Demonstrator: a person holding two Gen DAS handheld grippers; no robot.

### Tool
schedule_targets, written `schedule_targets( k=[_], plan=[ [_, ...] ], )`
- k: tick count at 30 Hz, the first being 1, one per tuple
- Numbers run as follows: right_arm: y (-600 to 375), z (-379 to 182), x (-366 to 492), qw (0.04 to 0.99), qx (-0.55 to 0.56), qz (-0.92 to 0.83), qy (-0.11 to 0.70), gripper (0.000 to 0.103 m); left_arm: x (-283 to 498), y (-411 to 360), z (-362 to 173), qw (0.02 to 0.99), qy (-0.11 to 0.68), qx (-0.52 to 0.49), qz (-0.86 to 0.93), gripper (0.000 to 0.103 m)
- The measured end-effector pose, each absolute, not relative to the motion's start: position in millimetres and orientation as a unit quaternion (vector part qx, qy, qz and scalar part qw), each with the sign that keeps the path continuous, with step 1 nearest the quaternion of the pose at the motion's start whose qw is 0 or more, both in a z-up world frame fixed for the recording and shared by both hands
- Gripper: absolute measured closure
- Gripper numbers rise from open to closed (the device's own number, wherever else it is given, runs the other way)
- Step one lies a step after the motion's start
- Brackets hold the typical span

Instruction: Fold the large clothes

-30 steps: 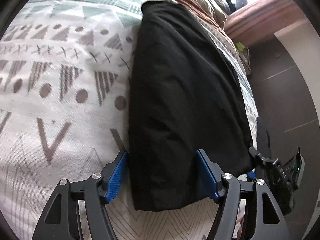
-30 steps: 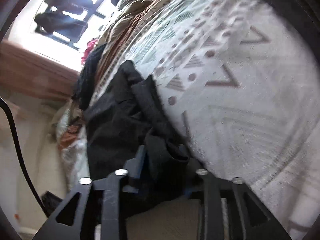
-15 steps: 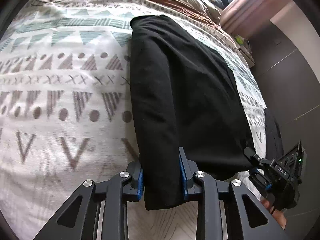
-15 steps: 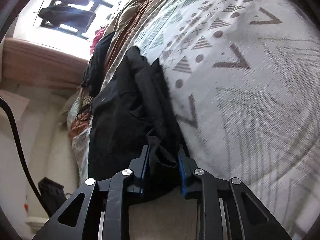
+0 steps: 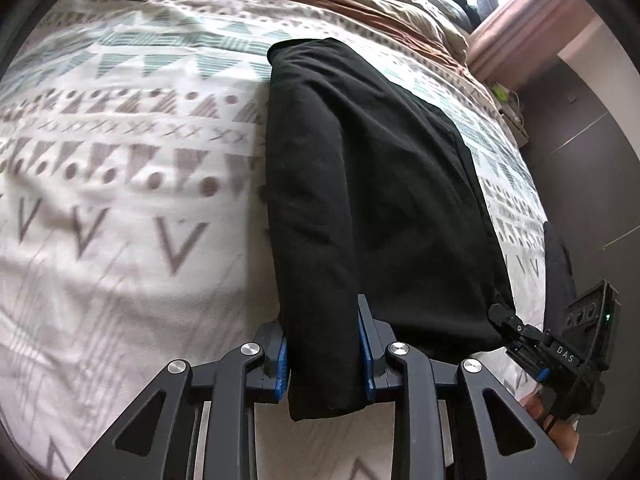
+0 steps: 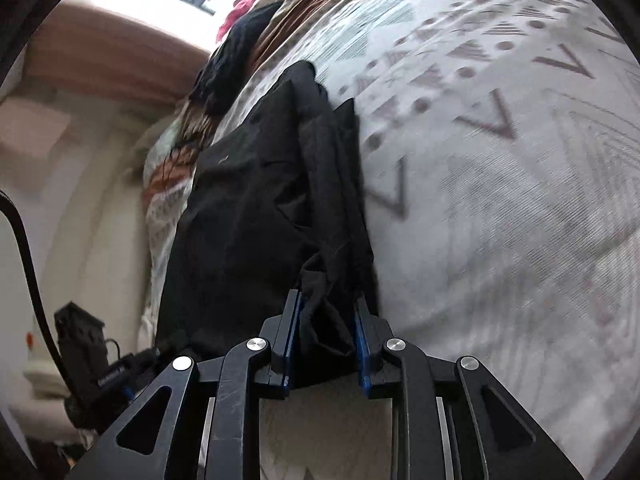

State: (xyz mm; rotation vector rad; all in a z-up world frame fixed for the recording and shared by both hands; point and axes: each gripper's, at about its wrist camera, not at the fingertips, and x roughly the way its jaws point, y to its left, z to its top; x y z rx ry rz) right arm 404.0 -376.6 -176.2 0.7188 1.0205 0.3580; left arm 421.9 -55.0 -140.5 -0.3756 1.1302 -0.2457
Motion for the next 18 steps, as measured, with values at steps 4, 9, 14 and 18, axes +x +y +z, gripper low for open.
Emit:
schedule_targets(
  k=[4, 9, 14, 18],
  plan=[
    [-361, -178, 395, 0.785, 0.315, 0.201, 0.495, 0.079, 409, -41, -141, 0.817, 0.537, -0.174, -0.118, 0.074],
    [-353, -179, 388, 0.786, 0.297, 0.212, 0.5, 0.079, 404, -38, -147, 0.811, 0.551, -0.154, -0.122, 0.066],
    [-362, -165, 391, 0.807, 0.262, 0.198, 0.49, 0.055, 410, -34, -150, 0.81, 0.558, -0.142, -0.11, 0.05],
    [-385, -153, 395, 0.837, 0.268, 0.174, 0.445, 0.016, 420, -24, -145, 0.821, 0.538, -0.158, -0.108, 0.037]
  ],
)
